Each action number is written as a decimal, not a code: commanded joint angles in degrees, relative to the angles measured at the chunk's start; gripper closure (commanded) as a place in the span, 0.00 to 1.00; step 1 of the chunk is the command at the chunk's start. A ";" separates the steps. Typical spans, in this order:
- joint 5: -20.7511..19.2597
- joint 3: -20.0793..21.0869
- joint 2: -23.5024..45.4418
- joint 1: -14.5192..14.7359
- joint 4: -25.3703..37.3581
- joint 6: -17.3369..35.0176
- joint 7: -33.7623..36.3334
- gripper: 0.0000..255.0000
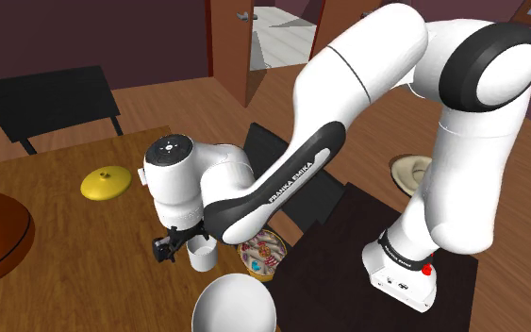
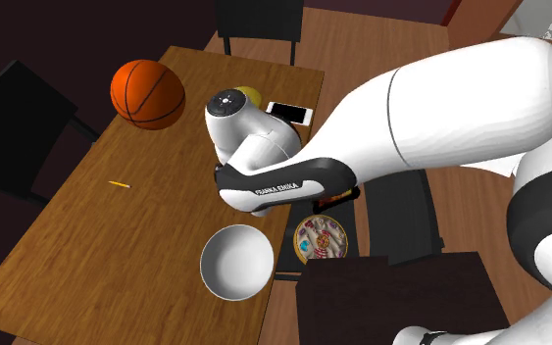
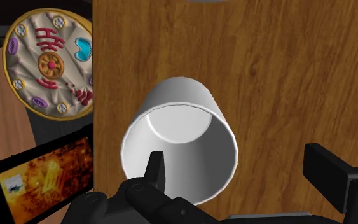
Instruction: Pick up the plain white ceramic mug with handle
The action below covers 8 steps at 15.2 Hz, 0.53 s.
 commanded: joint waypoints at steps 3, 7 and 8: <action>-1.97 -1.19 2.59 1.02 0.39 1.88 1.42 0.00; -3.63 -2.30 4.67 1.85 0.32 3.79 2.56 0.00; -3.63 -2.30 4.67 1.85 0.31 3.79 2.56 0.00</action>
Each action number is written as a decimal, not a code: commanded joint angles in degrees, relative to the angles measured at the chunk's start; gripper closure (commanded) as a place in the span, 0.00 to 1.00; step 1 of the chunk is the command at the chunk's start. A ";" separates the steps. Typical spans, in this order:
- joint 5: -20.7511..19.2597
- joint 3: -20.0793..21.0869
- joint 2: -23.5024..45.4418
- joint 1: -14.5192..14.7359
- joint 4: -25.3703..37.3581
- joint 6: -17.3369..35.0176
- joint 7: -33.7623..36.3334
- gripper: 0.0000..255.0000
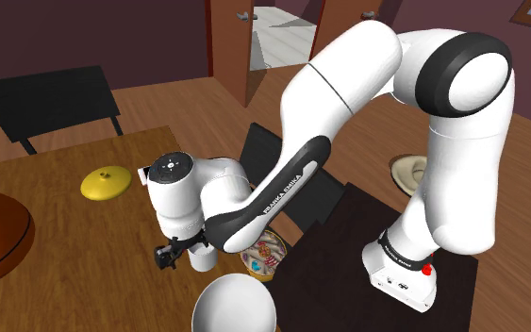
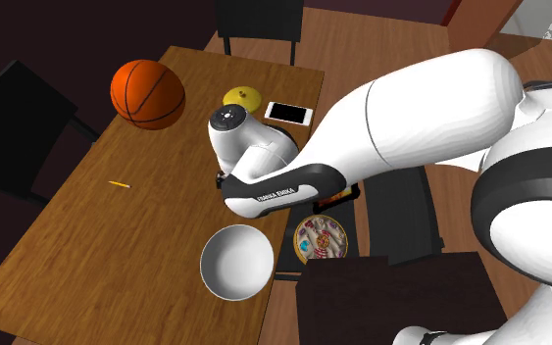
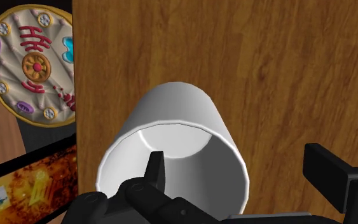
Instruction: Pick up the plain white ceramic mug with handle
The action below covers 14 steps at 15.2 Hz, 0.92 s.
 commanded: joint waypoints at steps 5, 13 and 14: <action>-0.16 -0.10 0.12 0.06 -0.14 0.27 0.12 1.00; 1.22 0.82 -1.57 -0.67 -0.04 -1.33 -0.88 1.00; 1.68 1.12 -2.15 -0.90 0.00 -1.88 -1.20 1.00</action>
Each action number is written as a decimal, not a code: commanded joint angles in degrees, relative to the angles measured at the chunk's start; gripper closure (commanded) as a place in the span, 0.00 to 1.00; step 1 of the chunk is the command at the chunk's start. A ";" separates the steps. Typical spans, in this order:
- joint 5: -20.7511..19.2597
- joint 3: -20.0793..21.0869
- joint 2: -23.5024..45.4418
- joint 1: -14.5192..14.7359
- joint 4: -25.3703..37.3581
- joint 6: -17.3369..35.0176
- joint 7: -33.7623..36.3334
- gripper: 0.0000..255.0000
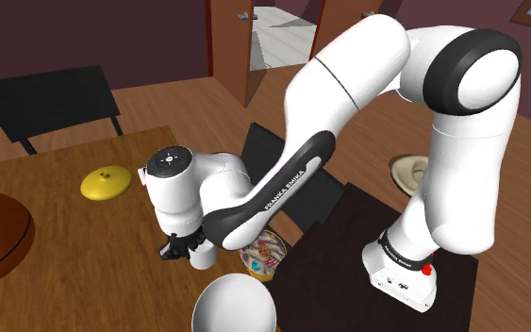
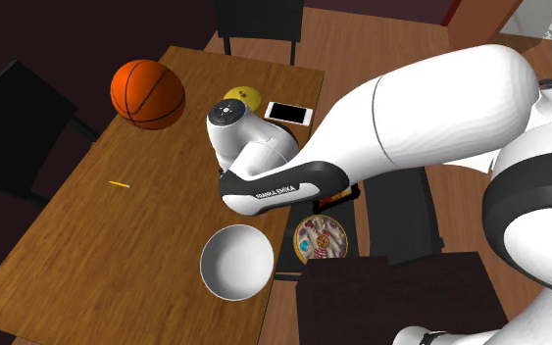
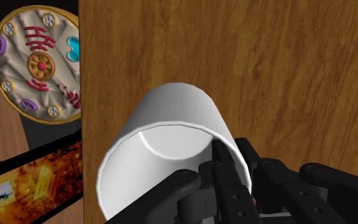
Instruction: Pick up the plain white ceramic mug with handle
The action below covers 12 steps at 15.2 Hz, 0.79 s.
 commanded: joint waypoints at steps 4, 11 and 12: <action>2.36 1.45 -2.89 -1.14 0.24 -2.74 -1.65 1.00; 5.46 3.07 -6.56 -2.38 1.27 -6.84 -3.79 1.00; 5.53 3.10 -6.64 -2.40 1.30 -6.93 -3.84 1.00</action>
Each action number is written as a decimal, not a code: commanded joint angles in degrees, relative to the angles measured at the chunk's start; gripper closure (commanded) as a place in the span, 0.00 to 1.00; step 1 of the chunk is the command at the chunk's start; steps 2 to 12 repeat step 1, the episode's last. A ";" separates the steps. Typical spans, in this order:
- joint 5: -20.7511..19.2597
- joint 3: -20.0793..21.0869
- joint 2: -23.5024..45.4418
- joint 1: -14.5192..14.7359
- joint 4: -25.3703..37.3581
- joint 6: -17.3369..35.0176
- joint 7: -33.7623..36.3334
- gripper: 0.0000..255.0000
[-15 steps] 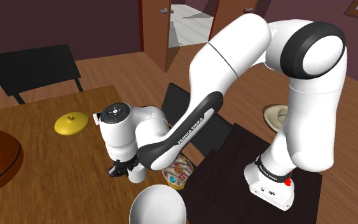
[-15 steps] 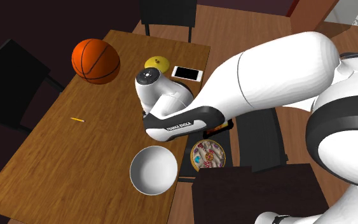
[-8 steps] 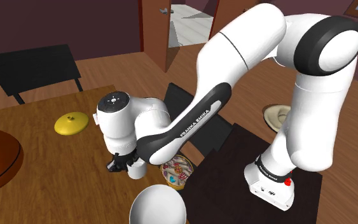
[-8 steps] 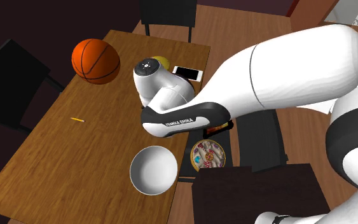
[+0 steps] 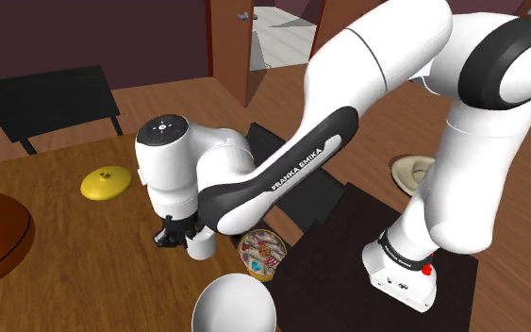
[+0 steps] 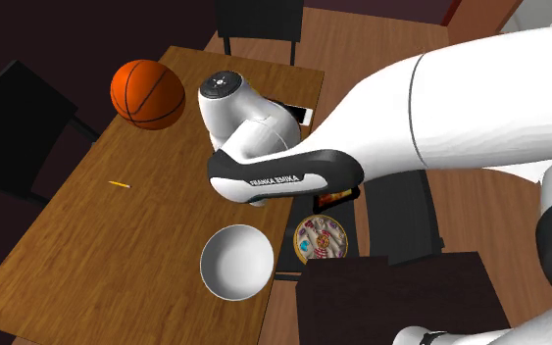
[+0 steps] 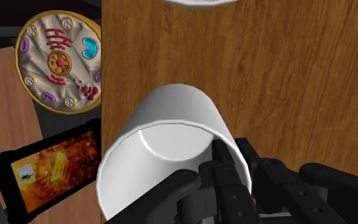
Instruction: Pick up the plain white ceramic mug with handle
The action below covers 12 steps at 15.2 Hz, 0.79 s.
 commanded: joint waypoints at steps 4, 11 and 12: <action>0.28 0.11 -0.29 -0.14 0.16 -0.41 -0.26 1.00; 0.28 0.11 -0.29 -0.14 0.16 -0.41 -0.26 1.00; 0.28 0.11 -0.29 -0.14 0.16 -0.41 -0.26 1.00</action>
